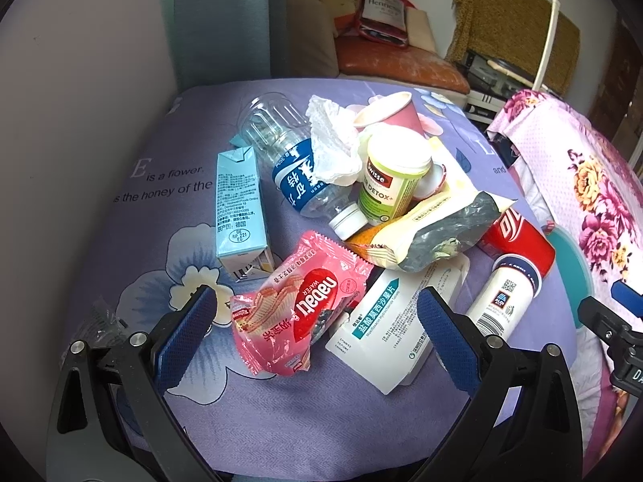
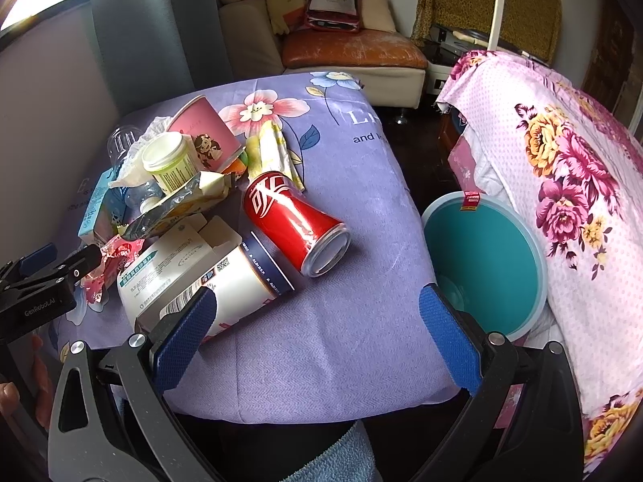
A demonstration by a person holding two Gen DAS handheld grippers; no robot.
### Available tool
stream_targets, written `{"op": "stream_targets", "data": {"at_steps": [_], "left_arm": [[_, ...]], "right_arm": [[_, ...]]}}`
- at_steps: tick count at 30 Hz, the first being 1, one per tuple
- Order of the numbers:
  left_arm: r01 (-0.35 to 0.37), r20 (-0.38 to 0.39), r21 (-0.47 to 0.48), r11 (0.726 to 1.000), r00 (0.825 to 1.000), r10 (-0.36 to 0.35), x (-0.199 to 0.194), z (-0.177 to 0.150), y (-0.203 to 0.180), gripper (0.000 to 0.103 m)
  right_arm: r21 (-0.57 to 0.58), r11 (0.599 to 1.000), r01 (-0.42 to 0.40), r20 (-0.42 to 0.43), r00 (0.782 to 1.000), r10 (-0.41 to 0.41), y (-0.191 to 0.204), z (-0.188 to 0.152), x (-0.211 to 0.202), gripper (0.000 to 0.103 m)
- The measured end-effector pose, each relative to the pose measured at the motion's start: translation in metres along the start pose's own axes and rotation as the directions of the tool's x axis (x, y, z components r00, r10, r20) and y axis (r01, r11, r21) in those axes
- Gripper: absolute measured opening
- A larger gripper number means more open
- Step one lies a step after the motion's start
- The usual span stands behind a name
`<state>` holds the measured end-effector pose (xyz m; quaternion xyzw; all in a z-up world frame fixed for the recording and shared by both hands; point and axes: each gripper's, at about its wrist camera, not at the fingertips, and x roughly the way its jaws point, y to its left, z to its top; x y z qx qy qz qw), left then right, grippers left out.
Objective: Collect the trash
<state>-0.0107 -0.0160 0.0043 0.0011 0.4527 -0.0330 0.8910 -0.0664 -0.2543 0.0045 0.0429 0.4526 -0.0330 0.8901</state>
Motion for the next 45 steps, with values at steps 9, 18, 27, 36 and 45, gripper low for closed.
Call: {"op": "stream_targets", "data": {"at_steps": [9,18,27,36,45], "left_arm": [[0.011,-0.014,0.006,1.0,1.0,-0.011,0.004,-0.003,0.0,0.1],[0.033,-0.032,0.003,0.999,0.999,-0.033,0.01,-0.005,0.001,0.1],[0.071,-0.066,0.001,0.997,0.995,-0.071,0.02,-0.009,0.007,0.1],[0.108,-0.054,-0.004,0.994,0.993,-0.108,0.02,-0.002,0.035,0.1],[0.135,-0.078,0.019,0.991,0.988,-0.133,0.022,-0.006,0.05,0.1]], "right_arm": [[0.004,1.0,0.002,-0.014,1.0,-0.002,0.0,-0.001,0.003,0.097],[0.011,1.0,0.008,-0.035,0.999,-0.007,0.002,-0.001,0.007,0.097],[0.01,1.0,0.006,-0.066,0.998,-0.005,0.006,-0.001,0.013,0.097],[0.089,0.996,-0.029,-0.181,0.982,0.045,0.014,0.004,0.036,0.097],[0.261,0.962,-0.08,-0.252,0.956,0.148,0.016,0.01,0.076,0.097]]}}
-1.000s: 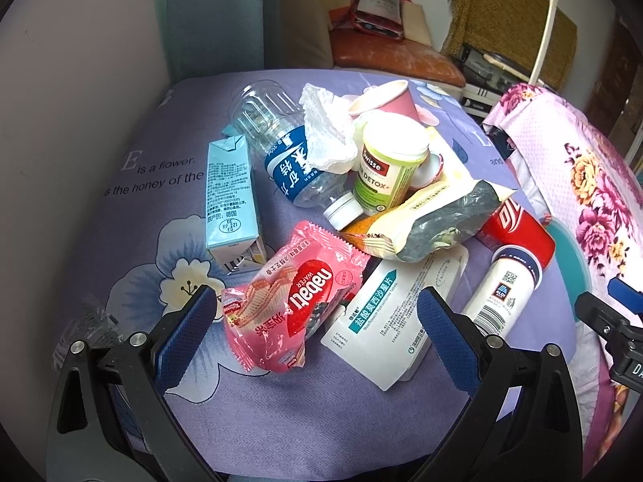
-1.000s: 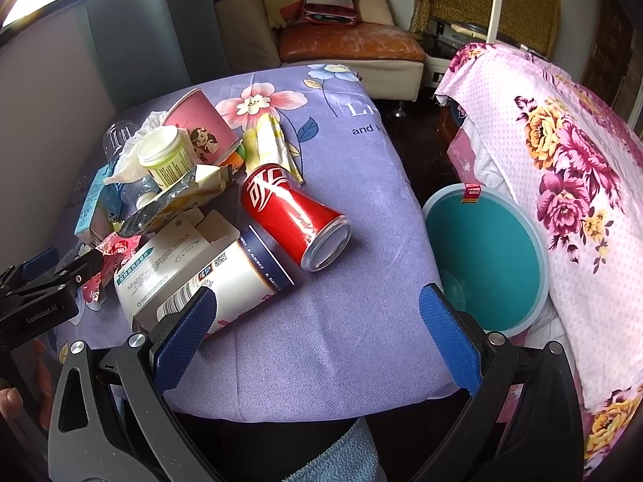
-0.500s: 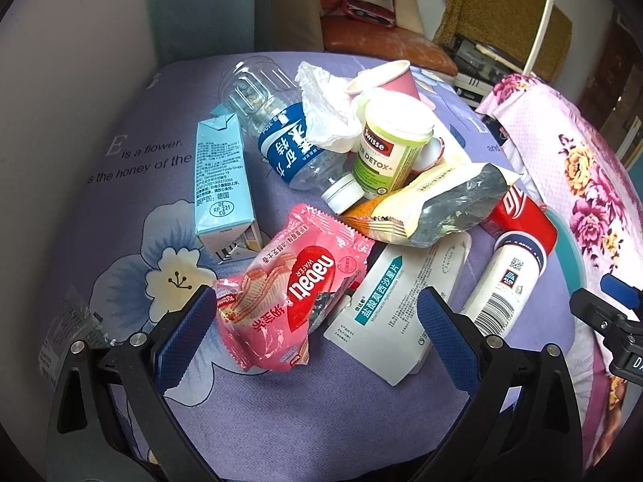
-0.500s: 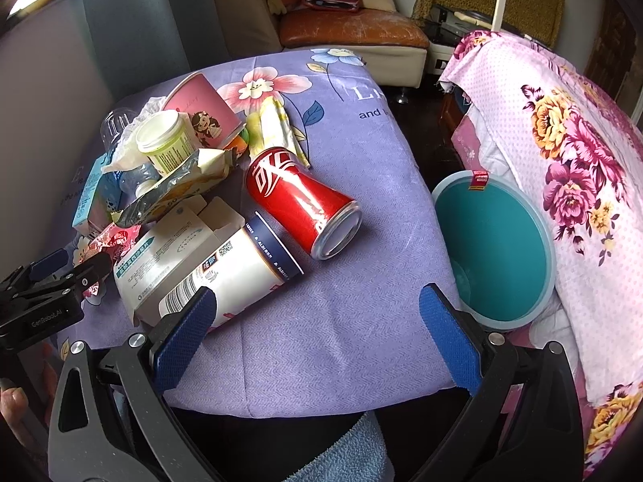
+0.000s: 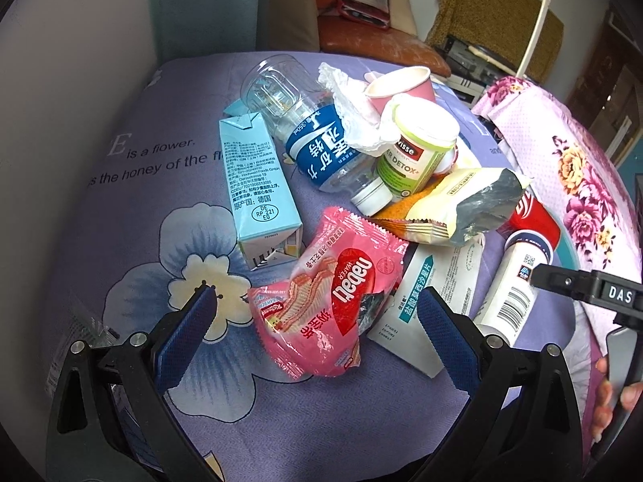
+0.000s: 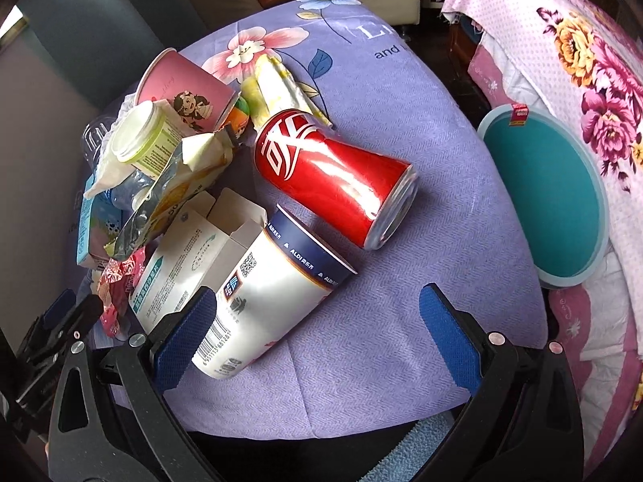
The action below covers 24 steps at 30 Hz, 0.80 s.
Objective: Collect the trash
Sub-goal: 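Lower the right tool onto the white ALDI paper cup and close it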
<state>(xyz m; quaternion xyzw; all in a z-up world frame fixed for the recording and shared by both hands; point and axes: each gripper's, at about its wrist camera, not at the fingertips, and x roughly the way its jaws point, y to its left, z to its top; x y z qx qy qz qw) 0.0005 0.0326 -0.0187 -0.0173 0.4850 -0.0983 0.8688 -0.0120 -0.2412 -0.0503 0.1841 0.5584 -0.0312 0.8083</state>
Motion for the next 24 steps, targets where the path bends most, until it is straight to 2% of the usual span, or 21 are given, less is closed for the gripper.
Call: {"op": "stream_targets", "data": {"at_steps": [4,7,8,9,14,16,20,24], "left_arm": [[0.004,-0.018,0.013,1.0,1.0,-0.004,0.002,-0.004,0.0,0.1],[0.01,-0.026,0.023,1.0,1.0,-0.009,0.004,-0.005,-0.003,0.1],[0.013,-0.028,0.028,1.0,1.0,-0.012,0.004,-0.005,-0.006,0.1],[0.019,-0.032,0.034,0.999,0.999,-0.018,0.005,-0.005,-0.009,0.1],[0.045,-0.053,0.085,0.995,0.998,-0.041,0.008,-0.006,-0.023,0.099],[0.055,-0.067,0.105,0.993,0.997,-0.048,0.01,-0.005,-0.029,0.094],[0.071,-0.096,0.183,0.981,0.994,-0.055,0.014,-0.002,-0.046,0.075],[0.129,-0.146,0.252,0.959,0.985,-0.094,0.022,0.001,-0.066,0.074]], "right_arm": [[0.055,0.995,-0.08,-0.044,0.996,0.083,-0.006,-0.002,0.014,0.094],[0.086,0.977,-0.197,-0.044,0.979,0.201,-0.01,-0.002,0.017,0.076],[0.082,0.968,-0.236,-0.046,0.97,0.241,-0.009,-0.002,0.017,0.064],[0.076,0.966,-0.245,-0.052,0.967,0.249,-0.007,-0.001,0.016,0.059],[0.051,0.962,-0.268,-0.07,0.96,0.271,-0.001,-0.003,0.014,0.053],[0.014,0.968,-0.252,-0.072,0.965,0.253,0.0,-0.004,0.009,0.05],[-0.01,0.975,-0.22,-0.077,0.973,0.219,-0.014,-0.013,-0.002,0.048],[-0.001,0.98,-0.2,-0.076,0.977,0.199,-0.041,-0.017,-0.008,0.048]]}}
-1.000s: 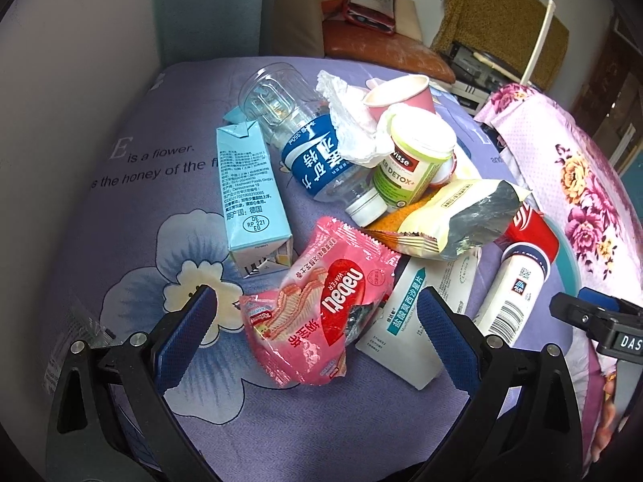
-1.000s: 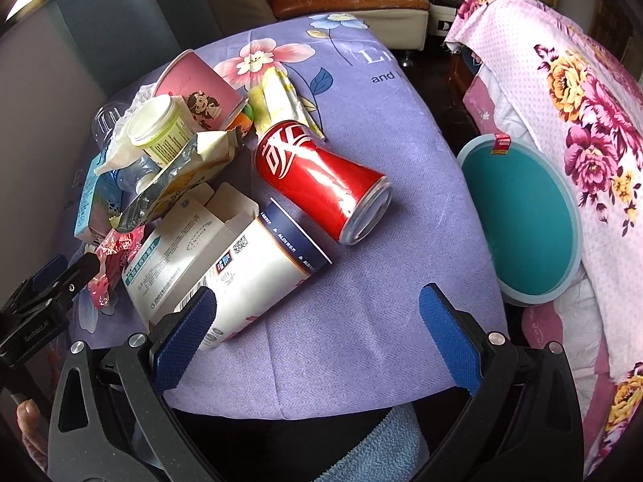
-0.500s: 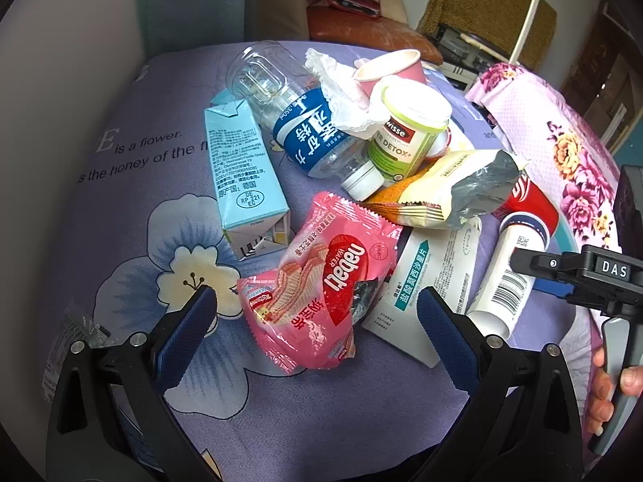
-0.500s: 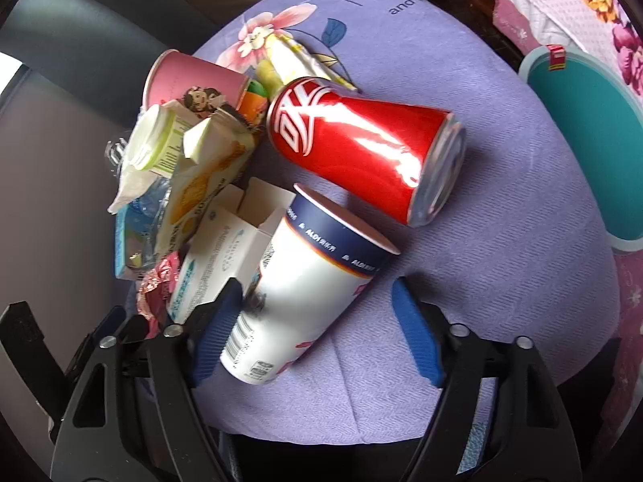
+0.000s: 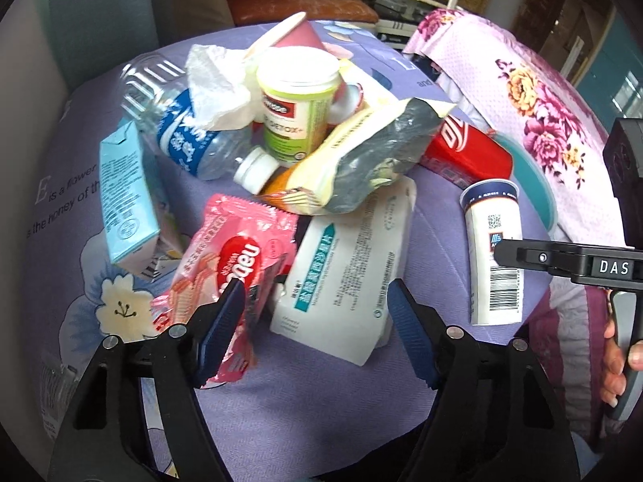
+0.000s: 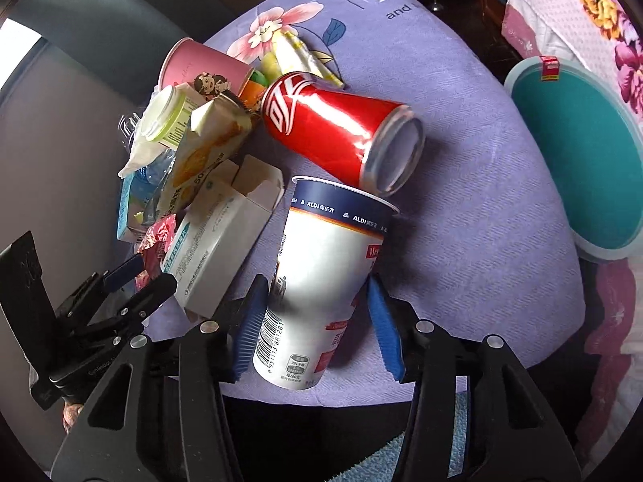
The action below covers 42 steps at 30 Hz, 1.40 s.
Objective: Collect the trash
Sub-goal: 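Lower the right tool onto the white ALDI paper cup and close it, then grasp the white medicine box with the left tool while the right tool holds the cup, then carry the box and the cup over the teal bin with both tools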
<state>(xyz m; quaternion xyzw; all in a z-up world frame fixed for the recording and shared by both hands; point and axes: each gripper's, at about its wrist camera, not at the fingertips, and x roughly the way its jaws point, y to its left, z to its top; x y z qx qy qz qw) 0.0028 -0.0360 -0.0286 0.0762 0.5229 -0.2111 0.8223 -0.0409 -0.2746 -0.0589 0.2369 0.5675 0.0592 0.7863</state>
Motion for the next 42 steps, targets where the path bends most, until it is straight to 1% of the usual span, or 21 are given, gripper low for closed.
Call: {"op": "stream_targets", "data": {"at_steps": [2,5,8,11,13,15,19,22,24,25,26,28,30,31,32,33,35,39,42], "left_arm": [[-0.01,-0.016,0.038,0.999,1.0,0.01,0.008,0.005,-0.009,0.074],[-0.051,-0.049,0.075,0.996,0.997,0.054,0.024,0.012,-0.018,0.075],[-0.04,-0.088,0.084,0.996,0.995,0.047,0.038,0.017,-0.021,0.081],[-0.036,-0.111,0.102,0.994,0.993,0.048,0.05,0.017,-0.027,0.081],[-0.044,-0.095,0.103,0.994,0.994,0.054,0.051,0.014,-0.031,0.08],[-0.039,-0.083,0.101,0.994,0.995,0.047,0.046,0.009,-0.032,0.073],[0.006,-0.094,0.072,0.997,0.996,0.001,0.037,-0.001,-0.027,0.07],[-0.002,-0.098,0.093,0.996,0.995,0.011,0.036,-0.007,-0.03,0.07],[-0.006,-0.102,0.096,0.995,0.995,0.015,0.036,-0.007,-0.031,0.072],[-0.008,-0.103,0.095,0.995,0.995,0.018,0.04,-0.003,-0.035,0.072],[-0.012,-0.102,0.095,0.995,0.995,0.022,0.043,0.0,-0.038,0.073],[-0.036,-0.094,0.101,0.994,0.995,0.046,0.049,0.004,-0.043,0.075],[-0.066,-0.079,0.114,0.991,0.994,0.075,0.052,0.004,-0.048,0.075],[-0.065,-0.078,0.104,0.993,0.994,0.073,0.051,0.003,-0.048,0.073],[-0.06,-0.078,0.094,0.994,0.995,0.068,0.049,0.002,-0.049,0.067],[-0.045,-0.083,0.082,0.996,0.995,0.052,0.046,0.001,-0.049,0.064],[-0.023,-0.084,0.058,0.998,0.996,0.028,0.039,-0.001,-0.049,0.064],[-0.029,-0.052,0.043,0.999,0.998,0.032,0.016,-0.008,-0.047,0.064],[-0.005,-0.034,0.017,1.0,0.999,0.006,-0.004,-0.01,-0.042,0.064]], "right_arm": [[0.0,1.0,0.01,-0.001,1.0,-0.01,-0.007,-0.002,-0.005,0.048],[-0.002,1.0,0.018,-0.004,1.0,-0.018,-0.014,-0.003,-0.008,0.049],[-0.002,1.0,0.012,-0.007,1.0,-0.012,-0.015,-0.002,-0.006,0.049],[-0.005,1.0,0.011,-0.009,1.0,-0.011,-0.014,0.0,-0.003,0.05],[-0.008,1.0,0.014,-0.009,1.0,-0.014,-0.012,0.001,-0.001,0.052],[-0.01,1.0,0.021,-0.01,1.0,-0.021,-0.012,0.003,0.001,0.055],[-0.009,1.0,0.023,-0.007,1.0,-0.023,-0.012,0.007,0.005,0.058],[0.001,1.0,0.013,-0.015,1.0,-0.013,-0.013,0.01,0.012,0.061],[0.001,1.0,0.012,-0.014,1.0,-0.012,-0.013,0.009,0.017,0.061],[-0.011,1.0,0.015,0.003,1.0,-0.015,-0.011,0.008,0.016,0.061],[-0.024,1.0,0.014,0.007,1.0,-0.014,-0.01,0.007,0.016,0.053],[-0.035,0.999,-0.004,-0.001,1.0,0.004,-0.009,0.004,0.017,0.053],[-0.052,0.999,-0.004,0.005,1.0,0.004,-0.008,0.001,0.014,0.053],[-0.059,0.998,-0.002,0.013,1.0,0.003,-0.007,-0.001,0.011,0.053],[-0.065,0.998,-0.005,0.022,1.0,0.006,-0.006,-0.002,0.008,0.053],[-0.069,0.998,-0.01,0.031,0.999,0.013,-0.006,-0.002,0.004,0.053],[-0.072,0.997,-0.021,0.051,0.998,0.024,-0.006,-0.002,-0.004,0.053],[-0.08,0.996,-0.035,0.103,0.994,0.044,-0.006,0.003,-0.02,0.053],[-0.085,0.995,-0.058,0.119,0.991,0.067,-0.005,0.006,-0.026,0.053]]}}
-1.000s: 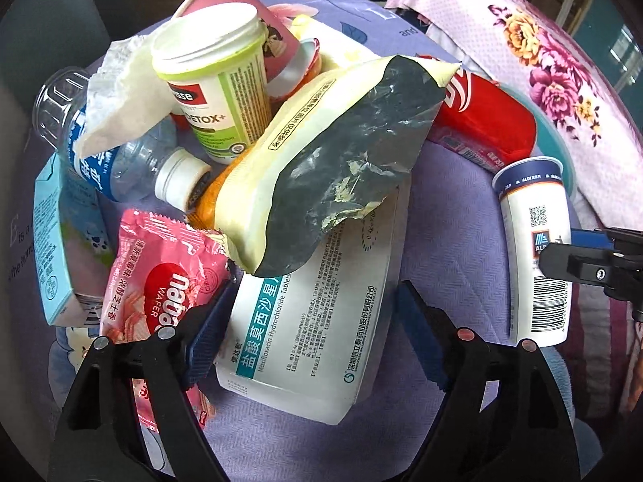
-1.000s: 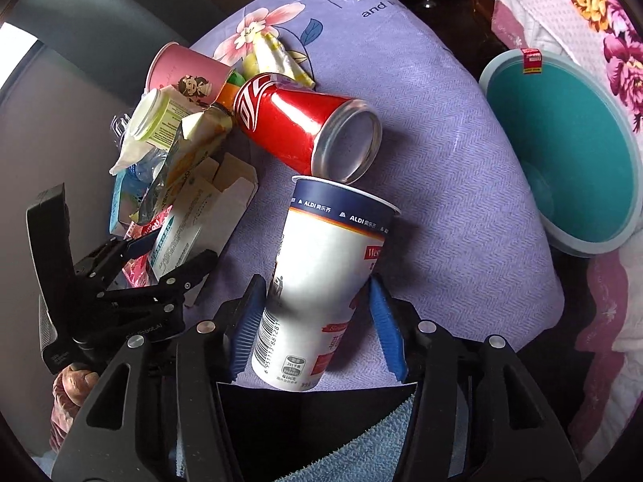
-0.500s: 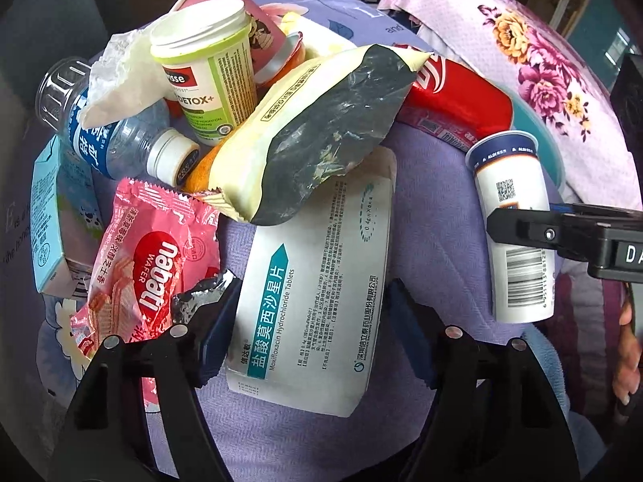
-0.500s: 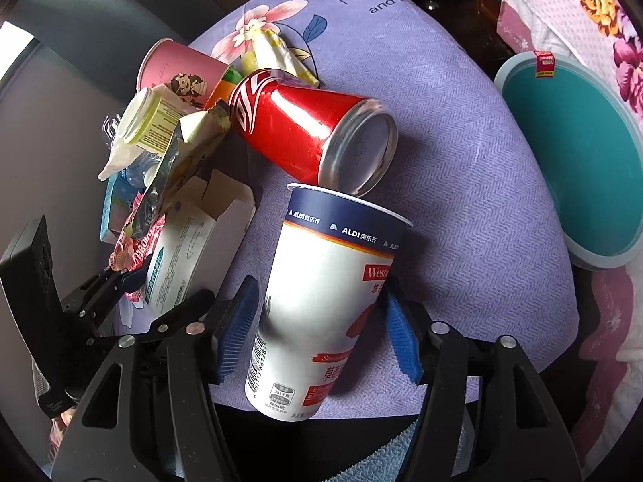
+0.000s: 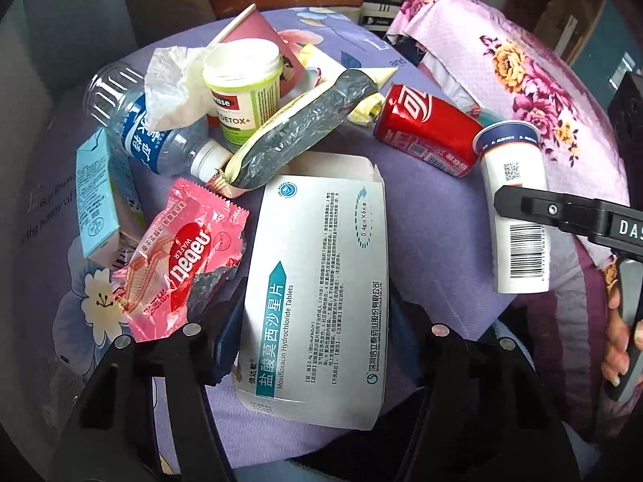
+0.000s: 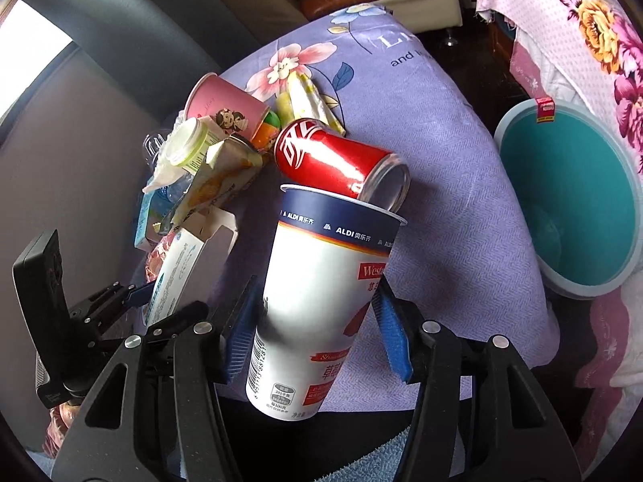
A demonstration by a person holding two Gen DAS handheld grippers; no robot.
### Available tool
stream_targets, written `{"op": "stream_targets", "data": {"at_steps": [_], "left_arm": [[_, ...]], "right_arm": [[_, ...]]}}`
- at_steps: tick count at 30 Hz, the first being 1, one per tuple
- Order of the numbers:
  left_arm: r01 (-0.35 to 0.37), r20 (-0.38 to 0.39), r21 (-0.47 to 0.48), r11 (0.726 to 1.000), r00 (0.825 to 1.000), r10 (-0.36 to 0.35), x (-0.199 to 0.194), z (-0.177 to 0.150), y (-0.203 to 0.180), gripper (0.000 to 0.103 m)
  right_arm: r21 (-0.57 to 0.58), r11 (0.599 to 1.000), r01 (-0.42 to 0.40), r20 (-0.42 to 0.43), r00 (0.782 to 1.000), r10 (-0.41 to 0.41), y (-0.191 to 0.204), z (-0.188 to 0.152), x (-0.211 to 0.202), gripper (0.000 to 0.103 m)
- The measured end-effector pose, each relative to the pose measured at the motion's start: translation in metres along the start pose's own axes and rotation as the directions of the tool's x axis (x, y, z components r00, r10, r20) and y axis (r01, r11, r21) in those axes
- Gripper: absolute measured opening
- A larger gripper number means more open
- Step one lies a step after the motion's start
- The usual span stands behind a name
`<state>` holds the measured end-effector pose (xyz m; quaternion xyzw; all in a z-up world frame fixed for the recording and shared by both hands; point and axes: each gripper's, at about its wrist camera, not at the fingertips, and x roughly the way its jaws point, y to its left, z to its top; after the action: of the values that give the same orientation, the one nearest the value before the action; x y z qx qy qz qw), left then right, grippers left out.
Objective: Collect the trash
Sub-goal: 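Carry the box and the cup over the teal bin with both tools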
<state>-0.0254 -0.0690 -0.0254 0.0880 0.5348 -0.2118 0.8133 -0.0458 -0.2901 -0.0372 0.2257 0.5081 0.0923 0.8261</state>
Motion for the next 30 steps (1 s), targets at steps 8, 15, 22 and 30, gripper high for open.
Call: {"op": "stream_targets", "data": {"at_steps": [8,15,22,30], "left_arm": [[0.047,0.095,-0.054,0.997,0.995,-0.042,-0.049,0.018,0.002,0.064],[0.089,0.173,0.001,0.996,0.981,-0.088,-0.08,0.048,-0.029,0.064],[0.071,0.123,0.121,0.99,0.989,-0.086,-0.041,0.084,-0.095,0.064],[0.069,0.023,0.283,0.957,0.997,-0.079,0.033,0.114,-0.187,0.064]], "right_arm": [[-0.002,0.998,-0.058,0.067,0.996,0.058,0.002,0.007,-0.025,0.053],[0.097,0.995,-0.017,0.205,0.979,-0.003,-0.046,0.022,-0.073,0.053],[0.206,0.975,0.085,0.304,0.941,-0.146,-0.107,0.027,-0.109,0.053],[0.356,0.921,0.16,0.337,0.897,-0.286,-0.183,0.023,-0.132,0.053]]}}
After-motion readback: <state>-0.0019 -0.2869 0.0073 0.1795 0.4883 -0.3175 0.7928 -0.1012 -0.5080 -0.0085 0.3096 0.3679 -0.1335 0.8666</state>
